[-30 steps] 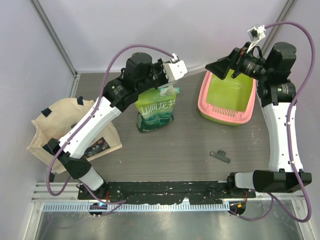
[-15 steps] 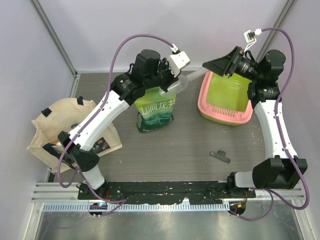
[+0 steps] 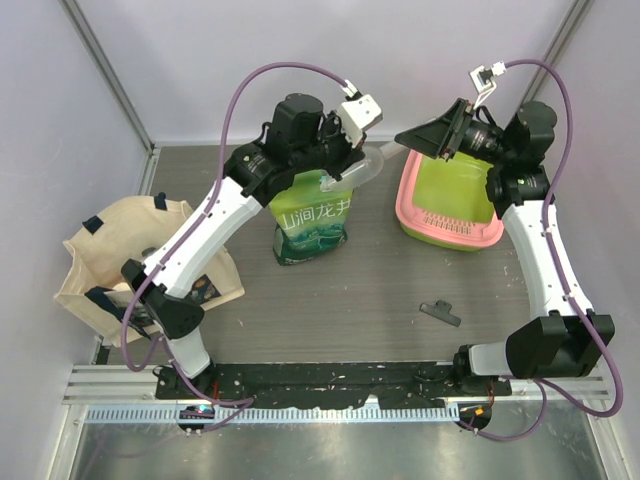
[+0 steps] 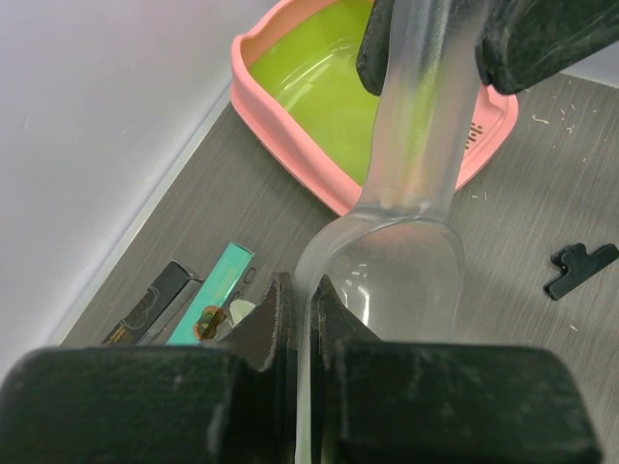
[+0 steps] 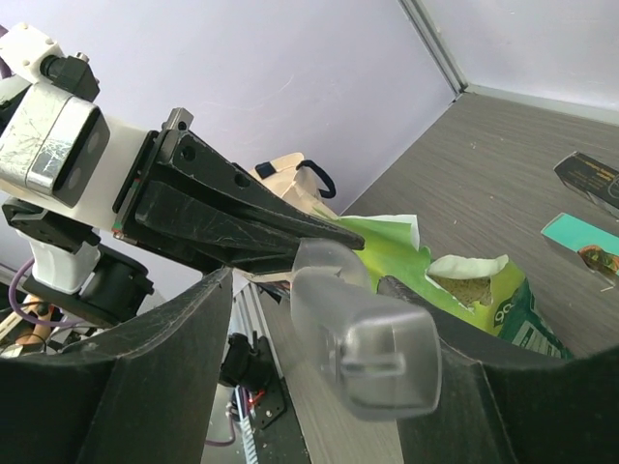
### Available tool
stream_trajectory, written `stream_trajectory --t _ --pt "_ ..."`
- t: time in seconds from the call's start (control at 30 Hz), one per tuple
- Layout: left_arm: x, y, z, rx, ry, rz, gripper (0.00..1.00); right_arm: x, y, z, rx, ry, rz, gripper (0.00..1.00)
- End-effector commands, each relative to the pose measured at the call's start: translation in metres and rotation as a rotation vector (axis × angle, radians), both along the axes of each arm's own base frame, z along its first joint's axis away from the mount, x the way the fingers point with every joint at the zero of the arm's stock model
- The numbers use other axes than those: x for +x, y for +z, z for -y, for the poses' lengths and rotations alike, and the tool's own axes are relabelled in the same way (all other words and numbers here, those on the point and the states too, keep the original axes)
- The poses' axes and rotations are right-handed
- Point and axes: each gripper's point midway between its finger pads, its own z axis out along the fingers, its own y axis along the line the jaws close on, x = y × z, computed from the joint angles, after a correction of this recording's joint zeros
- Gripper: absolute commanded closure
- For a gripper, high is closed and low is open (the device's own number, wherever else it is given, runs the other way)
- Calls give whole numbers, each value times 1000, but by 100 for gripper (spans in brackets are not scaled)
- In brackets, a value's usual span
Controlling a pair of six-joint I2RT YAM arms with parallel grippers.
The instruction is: Fill the litter box with clean litter
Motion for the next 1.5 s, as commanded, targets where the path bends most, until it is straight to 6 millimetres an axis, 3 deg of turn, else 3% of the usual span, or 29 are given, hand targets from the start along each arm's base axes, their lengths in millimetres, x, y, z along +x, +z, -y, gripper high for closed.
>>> stream_trajectory --t 0.0,0.23,0.37,0.4,0.43,0.47,0.53,0.57,0.6,0.67,0.7,0.73,0.77,0.8,0.87,0.9,0.93,1.0,1.03,1.1,1.13,1.27,1.33,1.37,1.4,1.47 --pt "-2 27 3 -65 -23 36 100 -11 10 -6 -12 26 65 35" --pt "-2 26 5 -66 -30 31 100 -9 2 -8 -31 37 44 47" --pt "0 24 6 -67 -34 27 100 -8 -2 -9 -48 39 49 59" --pt "0 24 6 -67 -34 25 100 -8 -3 -9 -51 39 52 64" --pt "0 23 6 -65 -34 25 100 -9 -3 -10 -53 49 53 81" --pt "2 22 6 -65 -32 25 100 -8 -3 -10 -55 49 56 87" --pt "5 24 5 -60 -20 38 81 -4 0 -8 -70 41 71 99" --pt "9 26 2 -60 -13 47 58 -2 3 -7 -76 31 81 99" --pt "10 29 -1 -59 -16 54 49 4 2 -2 -87 9 73 98" --pt "17 37 -16 -61 2 56 36 19 16 5 -114 -59 117 99" --pt "19 40 -23 -60 3 52 32 24 11 7 -136 -79 87 99" --pt "10 42 -29 -57 -41 30 30 27 25 10 -185 -104 185 99" --pt "16 42 -46 -49 -32 20 25 43 19 14 -213 -156 175 99" --pt "7 36 -58 -16 -41 -19 24 42 20 9 -243 -151 175 99" --pt "9 25 -83 54 -32 -15 23 61 3 7 -318 -165 181 99" --pt "2 22 -97 85 -26 -21 23 63 4 5 -330 -170 166 99" --pt "8 3 -110 123 -5 -52 23 66 2 1 -337 -162 163 99" --pt "4 3 -123 115 16 -46 23 74 0 -7 -346 -124 129 99" --pt "6 -17 -130 132 28 -88 23 72 0 -16 -355 -96 125 99" --pt "4 -40 -132 159 10 -119 23 82 -9 -24 -405 -93 96 99" --pt "4 -44 -133 166 10 -119 23 78 -11 -35 -423 -70 119 99" --pt "7 -64 -130 180 9 -200 25 77 -9 -46 -435 -73 222 99" --pt "11 -61 -126 169 17 -218 27 81 -12 -46 -443 -107 211 99" --pt "19 -70 -124 176 30 -245 29 81 -14 -47 -441 -95 193 99" --pt "20 -62 -123 171 33 -246 30 75 -10 -48 -443 -82 164 99" --pt "21 -70 -123 194 29 -287 36 77 -22 -54 -450 -39 112 99"
